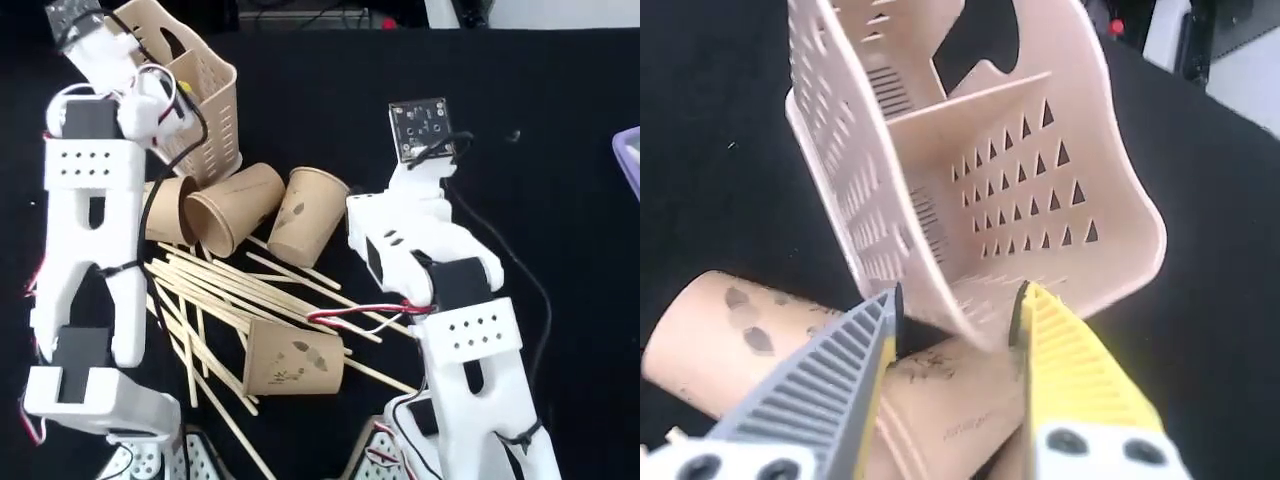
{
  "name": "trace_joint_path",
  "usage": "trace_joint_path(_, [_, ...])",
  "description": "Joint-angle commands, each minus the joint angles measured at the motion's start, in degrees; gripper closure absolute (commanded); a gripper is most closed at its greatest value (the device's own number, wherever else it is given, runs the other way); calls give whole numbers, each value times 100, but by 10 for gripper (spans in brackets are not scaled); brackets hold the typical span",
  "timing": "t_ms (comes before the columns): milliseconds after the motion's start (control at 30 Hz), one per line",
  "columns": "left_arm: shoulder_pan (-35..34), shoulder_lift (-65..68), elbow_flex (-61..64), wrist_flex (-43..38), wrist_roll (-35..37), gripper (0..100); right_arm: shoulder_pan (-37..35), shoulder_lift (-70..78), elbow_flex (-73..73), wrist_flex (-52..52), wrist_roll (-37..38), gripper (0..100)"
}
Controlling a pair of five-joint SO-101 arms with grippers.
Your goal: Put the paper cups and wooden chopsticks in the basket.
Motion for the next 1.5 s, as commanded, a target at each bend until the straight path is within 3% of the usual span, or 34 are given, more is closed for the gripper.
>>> trace_joint_path(0, [92, -246, 400, -659, 114, 794, -26, -189, -48, -18, 0, 759])
trace_joint_path(267, [119, -299, 927, -1011, 105, 801, -26, -171, -40, -18, 0, 759])
trace_joint_path(400, [127, -308, 840, -1046, 44, 961, -26, -171, -48, -18, 0, 759])
trace_joint_path(567, [382, -299, 796, -1002, -1275, 968, 35, -189, -48, -18, -35, 759])
trace_joint_path(767, [857, -308, 637, -510, -3086, 970, 1073, -145, -40, -607, -818, 759])
trace_joint_path(967, [1130, -308, 497, 62, -4176, 970, 1116, -136, -66, -1354, -114, 759])
trace_joint_path(1233, [1560, -308, 558, 466, -4431, 970, 1029, 514, -110, -2163, 290, 759])
trace_joint_path(1467, [2035, -264, 558, 651, -4431, 970, 571, 831, -655, -2101, 607, 759])
